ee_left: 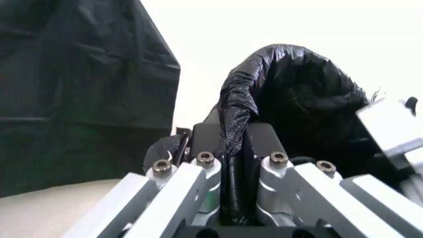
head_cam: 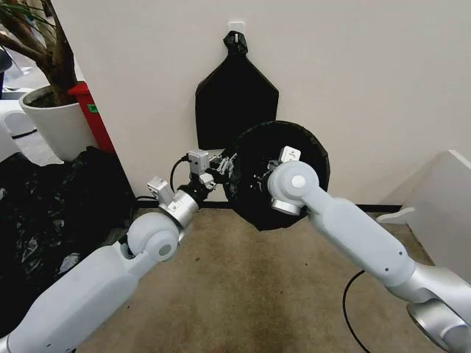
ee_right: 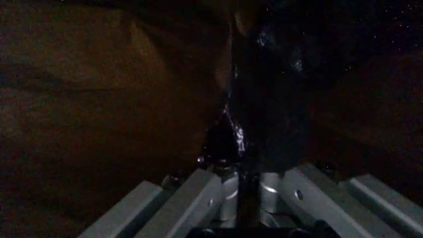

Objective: Place the garbage bag over the trash bin.

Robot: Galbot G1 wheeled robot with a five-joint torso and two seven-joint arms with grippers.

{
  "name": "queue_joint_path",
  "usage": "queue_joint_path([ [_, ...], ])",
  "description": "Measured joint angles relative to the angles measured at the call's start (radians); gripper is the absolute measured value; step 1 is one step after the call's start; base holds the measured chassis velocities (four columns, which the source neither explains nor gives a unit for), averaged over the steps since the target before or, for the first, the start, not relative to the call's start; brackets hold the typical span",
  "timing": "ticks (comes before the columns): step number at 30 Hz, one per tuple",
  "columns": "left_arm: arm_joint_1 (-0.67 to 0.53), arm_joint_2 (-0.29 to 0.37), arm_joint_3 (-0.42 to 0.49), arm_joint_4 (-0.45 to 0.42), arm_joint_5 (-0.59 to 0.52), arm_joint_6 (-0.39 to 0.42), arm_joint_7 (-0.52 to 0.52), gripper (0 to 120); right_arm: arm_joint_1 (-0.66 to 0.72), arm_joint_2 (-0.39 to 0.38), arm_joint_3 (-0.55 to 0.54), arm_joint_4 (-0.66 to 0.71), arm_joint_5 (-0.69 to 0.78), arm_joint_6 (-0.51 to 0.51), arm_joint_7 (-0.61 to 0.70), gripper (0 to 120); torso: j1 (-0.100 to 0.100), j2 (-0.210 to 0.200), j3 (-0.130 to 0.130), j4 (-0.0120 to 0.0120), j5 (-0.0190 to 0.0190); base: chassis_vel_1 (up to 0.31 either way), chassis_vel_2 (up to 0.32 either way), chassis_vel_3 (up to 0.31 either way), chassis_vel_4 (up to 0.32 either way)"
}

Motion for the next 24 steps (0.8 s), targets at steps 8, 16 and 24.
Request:
queue_joint_path([
  [8, 0.008, -0.003, 0.001, 0.004, 0.000, 0.002, -0.002, 4, 0.021, 0.007, -0.002, 0.008, -0.020, -0.003, -0.007, 0, 0.000, 0.000, 0.000, 0.0002, -0.0001, 0.000, 0.000, 0.000, 0.000],
  [16, 0.009, 0.006, 0.001, -0.022, -0.012, 0.007, -0.009, 4, 0.007, 0.027, 0.003, -0.096, -0.079, -0.016, -0.034, 0, 0.000, 0.000, 0.000, -0.0001, 0.0000, 0.000, 0.000, 0.000, 0.000],
  [24, 0.028, 0.010, -0.007, -0.020, -0.011, 0.008, -0.011, 4, 0.000, 0.015, 0.013, -0.022, -0.055, -0.005, -0.029, 0, 0.000, 0.000, 0.000, -0.0001, 0.0000, 0.000, 0.000, 0.000, 0.000],
])
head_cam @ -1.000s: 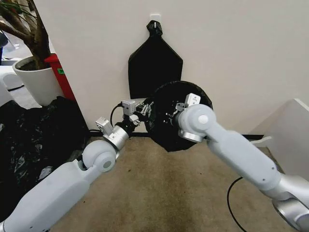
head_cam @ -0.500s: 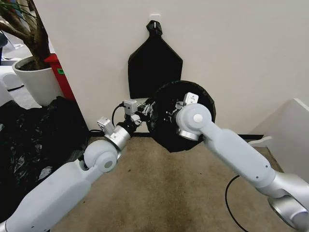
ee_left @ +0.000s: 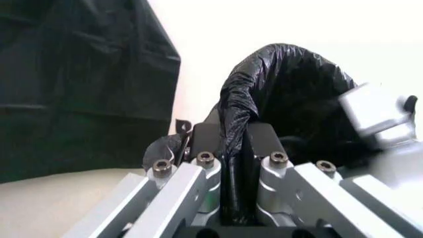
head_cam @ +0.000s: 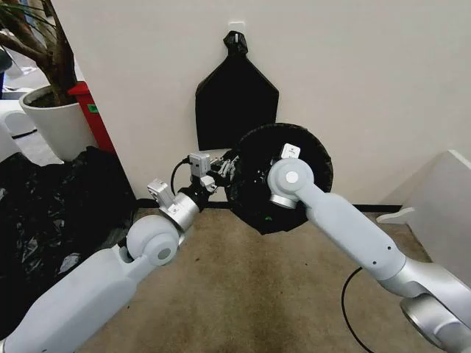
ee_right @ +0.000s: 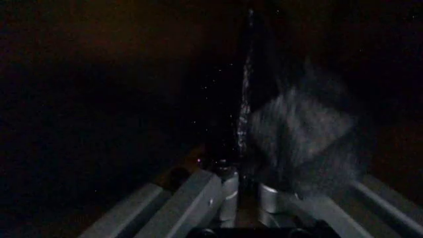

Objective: Place the garbage bag over the trash bin.

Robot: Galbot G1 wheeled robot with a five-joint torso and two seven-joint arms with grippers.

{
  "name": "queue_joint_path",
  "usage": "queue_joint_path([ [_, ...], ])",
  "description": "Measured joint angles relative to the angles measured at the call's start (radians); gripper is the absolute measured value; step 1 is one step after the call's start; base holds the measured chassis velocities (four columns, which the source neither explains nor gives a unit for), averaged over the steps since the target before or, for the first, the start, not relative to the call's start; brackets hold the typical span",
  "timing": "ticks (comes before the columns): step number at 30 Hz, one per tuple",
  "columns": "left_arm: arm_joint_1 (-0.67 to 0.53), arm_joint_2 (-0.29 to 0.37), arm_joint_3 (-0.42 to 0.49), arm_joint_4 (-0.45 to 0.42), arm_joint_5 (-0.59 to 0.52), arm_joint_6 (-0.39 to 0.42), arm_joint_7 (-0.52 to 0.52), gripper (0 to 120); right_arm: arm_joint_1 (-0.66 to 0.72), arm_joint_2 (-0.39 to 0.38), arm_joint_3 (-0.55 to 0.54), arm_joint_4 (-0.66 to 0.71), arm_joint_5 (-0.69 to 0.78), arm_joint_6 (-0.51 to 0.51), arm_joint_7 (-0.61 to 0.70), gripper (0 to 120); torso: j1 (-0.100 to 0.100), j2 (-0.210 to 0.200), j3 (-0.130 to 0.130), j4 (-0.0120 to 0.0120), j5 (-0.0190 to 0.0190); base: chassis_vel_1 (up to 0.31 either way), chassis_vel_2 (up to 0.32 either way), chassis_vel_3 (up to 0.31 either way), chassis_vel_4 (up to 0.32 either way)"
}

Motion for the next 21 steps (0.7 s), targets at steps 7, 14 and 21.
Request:
queue_joint_path([
  [7, -0.003, -0.028, -0.003, 0.033, -0.059, 0.011, -0.092, 4, 0.003, -0.022, -0.003, 0.138, 0.041, 0.007, -0.002, 0, 0.000, 0.000, 0.000, 0.0000, 0.0001, 0.000, 0.000, 0.000, 0.000],
  [14, 0.004, -0.061, -0.024, 0.075, -0.219, 0.025, -0.227, 4, -0.035, -0.134, 0.047, 0.350, 0.017, -0.022, -0.158, 0, 0.000, 0.000, 0.000, 0.0003, 0.0001, 0.000, 0.000, 0.000, 0.000],
  [21, 0.061, -0.073, -0.058, 0.085, -0.338, 0.071, -0.348, 4, -0.266, -0.396, 0.286, 0.484, -0.269, 0.005, -0.642, 0, 0.000, 0.000, 0.000, -0.0020, 0.0005, 0.000, 0.000, 0.000, 0.000],
])
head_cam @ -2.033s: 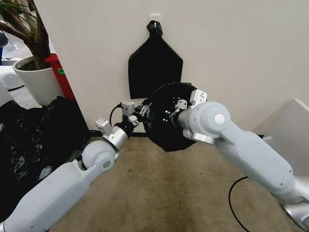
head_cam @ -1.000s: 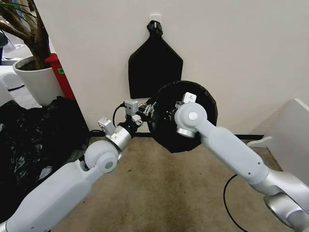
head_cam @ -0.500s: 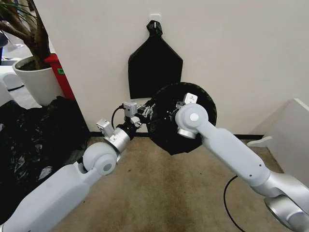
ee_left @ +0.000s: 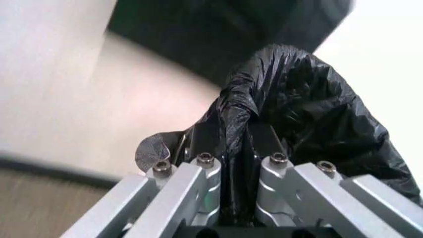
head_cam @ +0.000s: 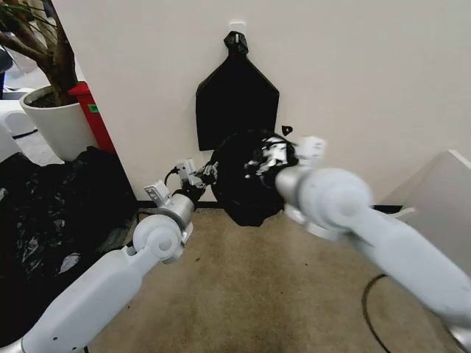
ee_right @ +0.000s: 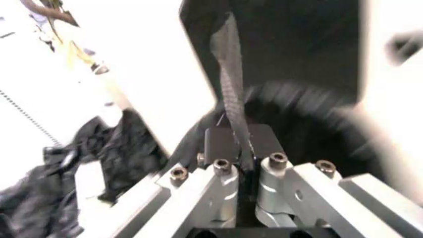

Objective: Place the garbage bag over the trash bin.

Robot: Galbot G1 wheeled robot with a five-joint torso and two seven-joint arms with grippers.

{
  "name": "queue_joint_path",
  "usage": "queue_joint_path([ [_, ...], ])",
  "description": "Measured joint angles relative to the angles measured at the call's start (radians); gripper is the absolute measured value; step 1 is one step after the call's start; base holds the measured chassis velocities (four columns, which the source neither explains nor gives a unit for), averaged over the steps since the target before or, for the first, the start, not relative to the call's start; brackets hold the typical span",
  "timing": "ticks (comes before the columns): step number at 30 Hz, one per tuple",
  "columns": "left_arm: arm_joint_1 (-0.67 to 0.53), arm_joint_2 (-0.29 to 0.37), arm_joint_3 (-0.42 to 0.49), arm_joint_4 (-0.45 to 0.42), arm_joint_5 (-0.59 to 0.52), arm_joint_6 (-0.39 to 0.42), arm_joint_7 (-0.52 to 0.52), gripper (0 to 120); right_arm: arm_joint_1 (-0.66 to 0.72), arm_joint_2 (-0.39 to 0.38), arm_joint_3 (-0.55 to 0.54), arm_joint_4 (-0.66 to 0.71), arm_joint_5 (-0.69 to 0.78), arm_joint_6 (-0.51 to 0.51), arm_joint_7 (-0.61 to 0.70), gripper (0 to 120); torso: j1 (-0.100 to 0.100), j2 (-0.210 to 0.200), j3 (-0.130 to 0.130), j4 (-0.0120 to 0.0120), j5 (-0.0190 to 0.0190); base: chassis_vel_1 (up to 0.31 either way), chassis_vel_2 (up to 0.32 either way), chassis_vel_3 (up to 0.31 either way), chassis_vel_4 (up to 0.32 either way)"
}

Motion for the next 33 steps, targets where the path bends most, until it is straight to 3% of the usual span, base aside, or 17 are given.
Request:
queue_joint_path([
  [4, 0.072, 0.017, -0.027, -0.027, -0.033, 0.022, -0.056, 4, -0.092, -0.058, 0.063, 0.016, -0.102, 0.047, -0.110, 0, 0.000, 0.000, 0.000, 0.0018, 0.0002, 0.000, 0.000, 0.000, 0.000],
  [8, 0.135, 0.003, -0.025, -0.025, -0.046, 0.036, -0.100, 4, -0.320, -0.082, 0.188, 0.023, -0.316, 0.138, -0.220, 0, 0.000, 0.000, 0.000, 0.0028, 0.0000, 0.000, 0.000, 0.000, 0.000],
  [10, 0.153, -0.010, -0.015, -0.018, -0.051, 0.037, -0.111, 4, -0.428, -0.063, 0.245, 0.007, -0.442, 0.186, -0.283, 0, 0.000, 0.000, 0.000, 0.0020, -0.0001, 0.000, 0.000, 0.000, 0.000],
  [12, 0.160, -0.014, -0.012, -0.017, -0.054, 0.037, -0.113, 4, -0.455, -0.056, 0.262, 0.002, -0.476, 0.199, -0.302, 0, 0.000, 0.000, 0.000, 0.0016, -0.0002, 0.000, 0.000, 0.000, 0.000],
  [15, 0.176, -0.039, -0.002, -0.015, -0.104, 0.032, -0.114, 4, -0.645, 0.012, 0.398, 0.004, -0.631, 0.246, -0.406, 0, 0.000, 0.000, 0.000, 0.0020, -0.0002, 0.000, 0.000, 0.000, 0.000],
  [18, 0.182, -0.058, 0.008, -0.010, -0.126, 0.034, -0.121, 4, -0.748, 0.060, 0.446, 0.028, -0.678, 0.250, -0.418, 0, 0.000, 0.000, 0.000, 0.0017, -0.0004, 0.000, 0.000, 0.000, 0.000],
  [26, 0.197, -0.071, 0.048, 0.026, -0.075, 0.040, -0.111, 4, -0.821, 0.140, 0.487, 0.049, -0.718, 0.248, -0.415, 1, 0.000, 0.000, 0.000, 0.0023, -0.0005, 0.000, 0.000, 0.000, 0.000],
  [31, 0.207, -0.077, 0.076, 0.050, -0.020, 0.059, -0.109, 4, -0.845, 0.170, 0.495, 0.054, -0.775, 0.265, -0.417, 23, 0.000, 0.000, 0.000, 0.0021, -0.0005, 0.000, 0.000, 0.000, 0.000],
  [33, 0.209, -0.078, 0.077, 0.051, -0.017, 0.064, -0.109, 4, -0.846, 0.172, 0.497, 0.054, -0.780, 0.267, -0.417, 26, 0.000, 0.000, 0.000, 0.0022, -0.0006, 0.000, 0.000, 0.000, 0.000],
])
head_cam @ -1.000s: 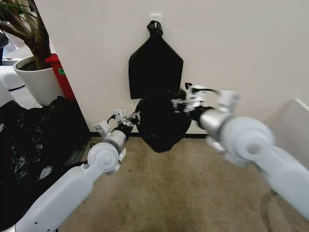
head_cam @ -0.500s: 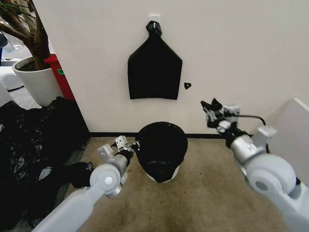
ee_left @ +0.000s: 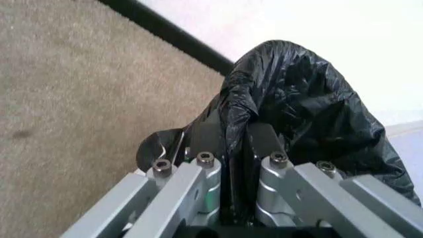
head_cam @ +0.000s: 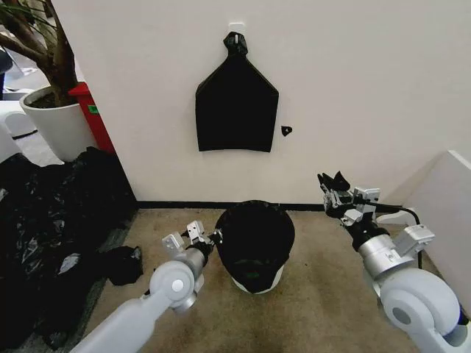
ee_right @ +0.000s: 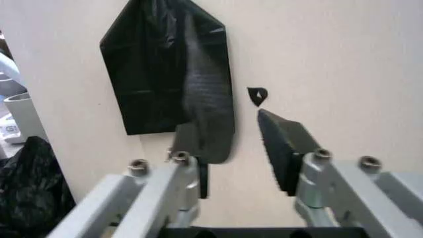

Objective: Place the garbage bag over the trash bin.

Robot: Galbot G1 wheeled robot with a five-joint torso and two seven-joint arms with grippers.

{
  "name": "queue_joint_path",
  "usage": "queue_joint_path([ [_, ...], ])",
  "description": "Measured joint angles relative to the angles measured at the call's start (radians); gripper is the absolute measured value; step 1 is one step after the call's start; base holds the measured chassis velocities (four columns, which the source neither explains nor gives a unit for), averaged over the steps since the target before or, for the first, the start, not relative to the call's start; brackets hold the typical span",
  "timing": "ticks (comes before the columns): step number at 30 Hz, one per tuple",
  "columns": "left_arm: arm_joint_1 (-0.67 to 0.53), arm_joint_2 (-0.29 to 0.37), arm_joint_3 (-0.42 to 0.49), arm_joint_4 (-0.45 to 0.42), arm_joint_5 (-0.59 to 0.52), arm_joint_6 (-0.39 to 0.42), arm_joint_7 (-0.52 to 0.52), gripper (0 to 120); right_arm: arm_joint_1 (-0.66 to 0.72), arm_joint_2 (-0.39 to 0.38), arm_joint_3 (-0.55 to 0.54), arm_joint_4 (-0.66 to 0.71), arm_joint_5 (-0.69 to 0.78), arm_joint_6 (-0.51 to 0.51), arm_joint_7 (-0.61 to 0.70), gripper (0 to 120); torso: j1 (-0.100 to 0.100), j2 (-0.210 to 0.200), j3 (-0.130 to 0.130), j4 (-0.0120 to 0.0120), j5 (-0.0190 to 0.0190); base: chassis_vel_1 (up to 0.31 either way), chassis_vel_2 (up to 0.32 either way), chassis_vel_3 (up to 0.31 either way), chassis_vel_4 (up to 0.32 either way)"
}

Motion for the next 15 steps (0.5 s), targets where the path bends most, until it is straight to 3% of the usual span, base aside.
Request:
queue_joint_path([
  [11, 0.001, -0.023, 0.012, 0.029, 0.038, 0.014, 0.009, 44, 0.004, -0.007, -0.001, 0.005, -0.003, -0.001, 0.001, 69, 0.000, 0.000, 0.000, -0.0001, 0.0000, 0.000, 0.000, 0.000, 0.000],
  [15, -0.001, -0.026, 0.012, 0.027, 0.040, 0.014, 0.002, 56, 0.008, -0.013, -0.001, 0.005, 0.000, -0.002, 0.002, 79, 0.000, 0.000, 0.000, 0.0000, 0.0000, 0.000, 0.000, 0.000, 0.000],
])
